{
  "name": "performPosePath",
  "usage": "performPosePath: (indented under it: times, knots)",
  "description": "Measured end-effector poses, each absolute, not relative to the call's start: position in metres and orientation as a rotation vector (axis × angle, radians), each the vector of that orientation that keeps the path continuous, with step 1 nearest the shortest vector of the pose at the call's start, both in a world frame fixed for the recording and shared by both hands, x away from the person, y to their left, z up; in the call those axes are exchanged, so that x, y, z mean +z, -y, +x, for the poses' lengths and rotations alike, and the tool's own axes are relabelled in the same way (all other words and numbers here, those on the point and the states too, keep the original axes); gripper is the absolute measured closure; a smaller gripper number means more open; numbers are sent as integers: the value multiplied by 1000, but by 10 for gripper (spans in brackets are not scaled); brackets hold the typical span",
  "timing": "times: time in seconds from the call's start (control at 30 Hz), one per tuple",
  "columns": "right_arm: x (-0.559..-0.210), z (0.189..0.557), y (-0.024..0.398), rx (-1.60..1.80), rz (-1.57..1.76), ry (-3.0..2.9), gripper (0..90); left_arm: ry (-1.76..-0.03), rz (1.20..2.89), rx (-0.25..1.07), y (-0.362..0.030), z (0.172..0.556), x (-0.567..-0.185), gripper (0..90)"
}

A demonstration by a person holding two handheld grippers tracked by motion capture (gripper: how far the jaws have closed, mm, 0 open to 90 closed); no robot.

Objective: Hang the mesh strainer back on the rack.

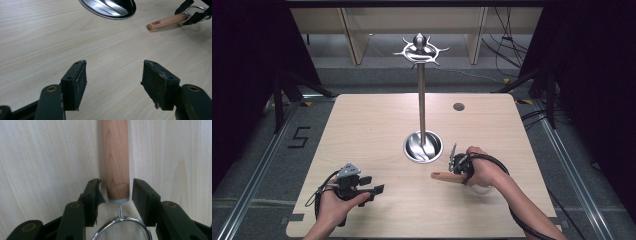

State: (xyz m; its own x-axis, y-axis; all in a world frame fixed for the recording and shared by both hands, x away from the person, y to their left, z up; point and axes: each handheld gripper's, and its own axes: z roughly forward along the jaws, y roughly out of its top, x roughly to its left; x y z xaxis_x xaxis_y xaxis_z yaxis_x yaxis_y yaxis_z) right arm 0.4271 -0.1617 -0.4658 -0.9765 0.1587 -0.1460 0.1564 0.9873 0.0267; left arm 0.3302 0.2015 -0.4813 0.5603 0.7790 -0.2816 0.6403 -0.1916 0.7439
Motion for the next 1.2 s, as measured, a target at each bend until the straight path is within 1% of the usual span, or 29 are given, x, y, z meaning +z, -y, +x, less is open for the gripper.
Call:
performPosePath:
  times: [0.03,0.1,0.3,0.37,0.4,0.63,0.8,0.83,1.17,1.2]
  knots:
    - [-466,425,161,14,281,-2995,602,-1149,1911,198,-202,330,-481,354]
    - [-469,427,161,29,226,-2988,612,-1149,1911,199,-201,330,-481,354]
    - [-471,428,160,20,209,-2988,647,-1146,1923,206,-202,330,-481,355]
    - [-471,427,159,7,235,-2993,665,-1145,1924,206,-202,330,-481,354]
    - [-472,429,159,19,178,-2984,691,-1144,1925,206,-202,330,-481,355]
    - [-471,425,159,36,212,-2967,698,-1144,1925,205,-202,330,-481,354]
    - [-470,424,162,72,172,-2956,700,-1139,1933,209,-202,331,-482,355]
    - [-467,421,163,87,214,-2947,700,-1140,1921,209,-201,330,-482,355]
    - [-454,414,179,258,259,-2886,702,-1144,1927,204,-202,330,-482,355]
    - [-452,408,185,302,356,-2871,702,-1144,1930,202,-202,330,-482,355]
